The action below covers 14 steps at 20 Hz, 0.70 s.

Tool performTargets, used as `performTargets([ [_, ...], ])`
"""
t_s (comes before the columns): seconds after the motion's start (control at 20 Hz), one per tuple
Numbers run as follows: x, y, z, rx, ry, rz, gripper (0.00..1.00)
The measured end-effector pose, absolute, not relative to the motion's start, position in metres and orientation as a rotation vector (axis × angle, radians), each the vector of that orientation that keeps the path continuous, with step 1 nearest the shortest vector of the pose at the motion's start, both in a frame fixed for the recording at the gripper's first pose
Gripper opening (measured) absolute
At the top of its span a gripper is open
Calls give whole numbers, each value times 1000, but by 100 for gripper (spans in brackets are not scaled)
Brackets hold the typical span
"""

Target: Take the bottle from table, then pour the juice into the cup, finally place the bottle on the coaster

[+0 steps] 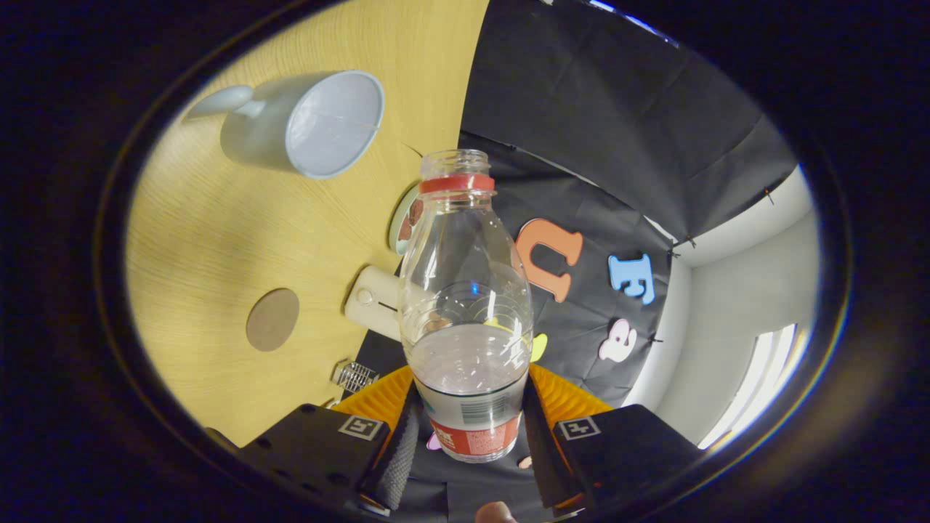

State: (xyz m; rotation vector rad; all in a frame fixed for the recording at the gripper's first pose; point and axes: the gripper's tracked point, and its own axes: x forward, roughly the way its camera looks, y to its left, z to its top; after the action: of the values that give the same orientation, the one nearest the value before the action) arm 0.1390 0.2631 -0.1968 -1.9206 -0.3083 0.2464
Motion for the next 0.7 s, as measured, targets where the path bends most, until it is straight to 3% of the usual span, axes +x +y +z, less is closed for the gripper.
performTargets([
  [0.7, 140, 263, -186, -1988, -333, 240, 73],
])
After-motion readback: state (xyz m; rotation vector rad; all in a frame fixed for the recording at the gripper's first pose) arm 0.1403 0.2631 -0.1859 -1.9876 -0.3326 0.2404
